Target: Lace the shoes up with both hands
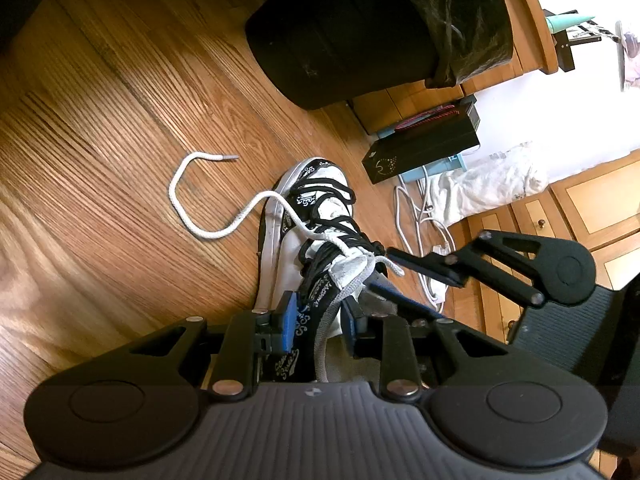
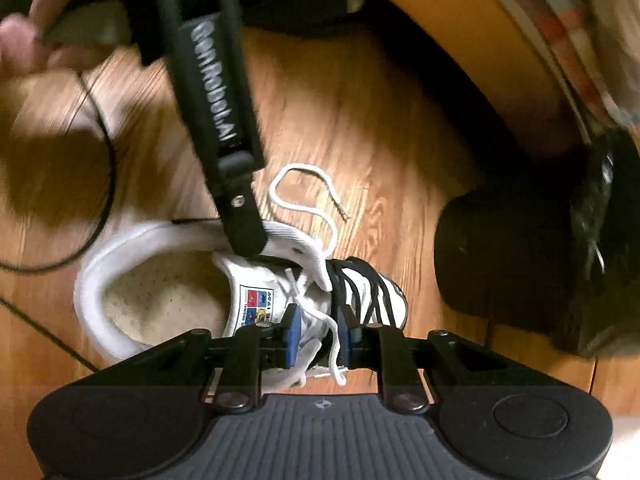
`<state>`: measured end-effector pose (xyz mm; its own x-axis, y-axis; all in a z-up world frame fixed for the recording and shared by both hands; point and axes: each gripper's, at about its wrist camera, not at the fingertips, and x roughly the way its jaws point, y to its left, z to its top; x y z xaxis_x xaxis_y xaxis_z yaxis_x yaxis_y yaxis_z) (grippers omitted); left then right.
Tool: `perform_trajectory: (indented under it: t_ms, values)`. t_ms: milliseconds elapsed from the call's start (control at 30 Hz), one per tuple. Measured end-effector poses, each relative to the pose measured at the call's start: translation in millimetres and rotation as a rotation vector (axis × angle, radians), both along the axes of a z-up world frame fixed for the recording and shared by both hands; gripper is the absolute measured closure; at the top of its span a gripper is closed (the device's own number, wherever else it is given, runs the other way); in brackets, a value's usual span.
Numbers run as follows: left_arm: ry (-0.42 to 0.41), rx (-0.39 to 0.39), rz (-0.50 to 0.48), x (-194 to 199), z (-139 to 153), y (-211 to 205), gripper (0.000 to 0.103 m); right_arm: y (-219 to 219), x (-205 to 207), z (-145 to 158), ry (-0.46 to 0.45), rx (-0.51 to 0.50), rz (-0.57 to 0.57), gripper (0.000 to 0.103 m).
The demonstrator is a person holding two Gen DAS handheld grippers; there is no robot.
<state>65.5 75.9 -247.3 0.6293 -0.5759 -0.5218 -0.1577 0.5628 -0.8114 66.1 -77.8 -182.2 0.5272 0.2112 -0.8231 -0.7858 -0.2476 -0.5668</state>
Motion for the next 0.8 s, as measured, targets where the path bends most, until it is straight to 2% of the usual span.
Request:
perform_trajectory:
  t_ms: [267,333,367,567,667,800]
  values:
    - [-0.005,0.008,-0.001,-0.4,-0.2,-1.5,0.074,2.4,-0.5,-11.8,-0.01,-0.109,0.11,0.08]
    - [-0.004,0.011,-0.004,0.1,0.4,-1.9,0.074,3.9,0.4,-11.8,0.008,-0.109,0.083,0.083]
    - [-0.004,0.012,-0.005,0.0,0.5,-2.0,0.074,4.6,0.8,-11.8,0.018,-0.109,0.069,0.087]
    - [-0.002,0.003,0.003,-1.2,-0.9,-0.7,0.074,2.6,-6.1,-1.1,0.046,-0.04,0.013,0.098]
    - [-0.002,0.0,0.003,-0.6,-1.4,-0.7,0.074,-1.4,-8.5,10.3,0.073,0.021,-0.032,0.098]
    - [-0.002,-0.005,0.004,-0.4,-2.3,-0.8,0.074,-4.3,-9.3,15.2,0.076,0.046,-0.05,0.098]
